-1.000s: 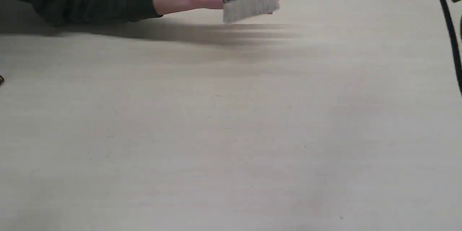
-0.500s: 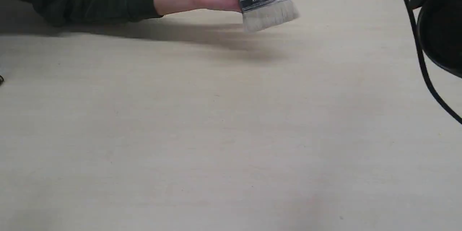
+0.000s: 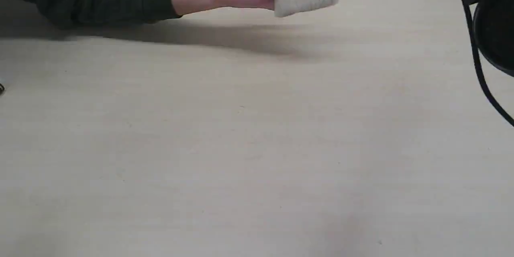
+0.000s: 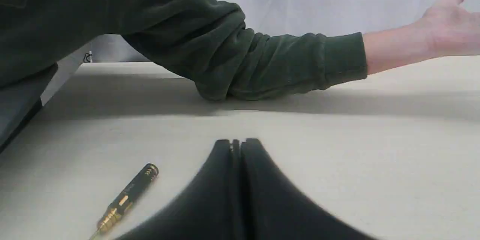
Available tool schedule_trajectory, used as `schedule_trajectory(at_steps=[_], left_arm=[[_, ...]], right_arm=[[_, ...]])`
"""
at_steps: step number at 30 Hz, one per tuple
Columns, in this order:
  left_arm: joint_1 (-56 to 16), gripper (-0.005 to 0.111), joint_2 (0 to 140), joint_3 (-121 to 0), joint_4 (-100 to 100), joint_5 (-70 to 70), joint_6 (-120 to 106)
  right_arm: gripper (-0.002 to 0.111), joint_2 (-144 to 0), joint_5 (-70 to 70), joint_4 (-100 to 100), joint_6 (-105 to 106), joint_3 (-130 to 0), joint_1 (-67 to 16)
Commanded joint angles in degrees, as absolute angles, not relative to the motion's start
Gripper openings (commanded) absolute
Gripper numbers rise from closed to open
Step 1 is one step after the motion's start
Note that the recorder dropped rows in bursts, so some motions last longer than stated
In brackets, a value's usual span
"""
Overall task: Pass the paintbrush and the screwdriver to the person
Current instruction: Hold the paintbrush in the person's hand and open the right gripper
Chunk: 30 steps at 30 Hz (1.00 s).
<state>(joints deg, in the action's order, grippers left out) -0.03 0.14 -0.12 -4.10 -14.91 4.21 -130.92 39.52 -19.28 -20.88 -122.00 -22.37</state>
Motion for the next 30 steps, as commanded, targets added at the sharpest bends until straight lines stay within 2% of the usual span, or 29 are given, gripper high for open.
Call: schedule_trajectory(at_steps=[1,7,9,17,19,23,30], left_arm=[[-0.3,0.0,0.0,0.0,-3.88,-14.38,4.32],[-0.3,0.0,0.0,0.0,-3.88,-14.38,4.32],[-0.3,0.0,0.0,0.0,-3.88,-14.38,4.32],[-0.3,0.0,0.0,0.0,-3.88,-14.38,4.32],[-0.3,0.0,0.0,0.0,-3.88,-14.38,4.32],[-0.3,0.0,0.0,0.0,-3.88,-14.38,4.32],[-0.3,0.0,0.0,0.0,-4.02,-14.18,4.32]], right_arm=[[0.005,-130.69,35.3,-19.99,-21.45,-122.54,-22.07],[0.005,-132.56,33.67,-19.99,-21.9,-122.54,-22.07],[0.01,-133.29,34.12,-20.14,-21.67,-122.54,-22.07],[0.054,-134.39,33.07,-19.77,-21.87,-122.54,-22.07],[0.06,-134.39,33.07,-19.77,-21.87,-122.54,-22.07],[0.064,-134.05,33.18,-18.85,-21.87,-122.54,-22.07],[0.064,-130.89,34.61,-15.25,-21.87,-122.54,-22.07]])
